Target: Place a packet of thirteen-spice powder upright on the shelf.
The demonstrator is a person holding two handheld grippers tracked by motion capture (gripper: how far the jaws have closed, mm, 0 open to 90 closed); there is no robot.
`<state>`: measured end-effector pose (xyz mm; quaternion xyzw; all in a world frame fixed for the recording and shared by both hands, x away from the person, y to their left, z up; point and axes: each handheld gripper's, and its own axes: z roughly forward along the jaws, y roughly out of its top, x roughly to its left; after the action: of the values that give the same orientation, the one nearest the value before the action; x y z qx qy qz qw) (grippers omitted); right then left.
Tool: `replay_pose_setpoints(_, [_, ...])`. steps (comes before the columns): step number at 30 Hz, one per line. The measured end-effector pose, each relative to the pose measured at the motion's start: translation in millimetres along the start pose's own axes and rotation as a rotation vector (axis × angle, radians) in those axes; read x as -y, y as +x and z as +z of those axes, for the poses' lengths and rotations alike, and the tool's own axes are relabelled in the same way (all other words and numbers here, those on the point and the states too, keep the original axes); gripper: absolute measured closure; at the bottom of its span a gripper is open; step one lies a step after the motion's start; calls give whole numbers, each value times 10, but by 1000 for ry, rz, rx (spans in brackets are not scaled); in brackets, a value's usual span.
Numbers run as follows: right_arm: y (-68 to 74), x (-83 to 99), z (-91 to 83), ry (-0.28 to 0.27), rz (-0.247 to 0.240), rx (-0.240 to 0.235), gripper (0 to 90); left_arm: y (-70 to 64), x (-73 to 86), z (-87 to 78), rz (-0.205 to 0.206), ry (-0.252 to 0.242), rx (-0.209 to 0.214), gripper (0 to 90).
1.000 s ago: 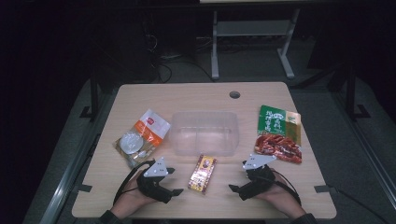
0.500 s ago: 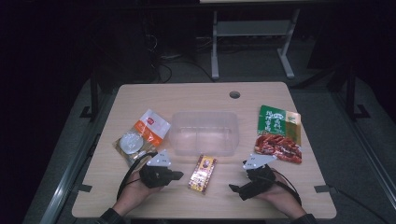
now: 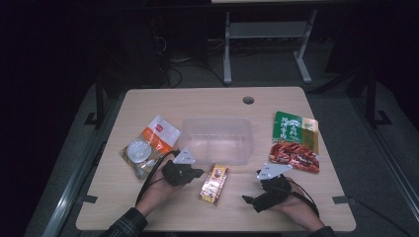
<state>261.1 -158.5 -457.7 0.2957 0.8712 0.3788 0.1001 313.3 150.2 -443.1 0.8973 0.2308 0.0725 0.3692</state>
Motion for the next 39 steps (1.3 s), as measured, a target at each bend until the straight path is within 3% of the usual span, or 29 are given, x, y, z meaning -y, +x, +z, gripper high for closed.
replay_pose_setpoints(11, [-9,-2,-9,-4,6,4,6,-20,-133,238,44,16,-1,898])
replay_pose_setpoints(22, [-2,-2,-8,-8,-7,-5,5,-144,-264,408,52,-1,65,898])
replay_pose_setpoints(23, [-2,-2,-9,-9,-7,-5,6,-171,-276,432,38,-12,74,898])
replay_pose_setpoints(24, [-3,-2,-11,-10,-7,-6,6,-186,-292,443,53,-2,76,898])
replay_pose_setpoints(26, [-5,-2,-16,-11,-6,-8,6,-210,-306,412,59,-3,75,898])
replay_pose_setpoints(30, [-15,7,-35,-15,2,-4,6,-286,-310,229,34,-34,108,897])
replay_pose_setpoints(39, [-24,12,-29,-10,1,0,6,-663,-209,22,44,-36,177,897])
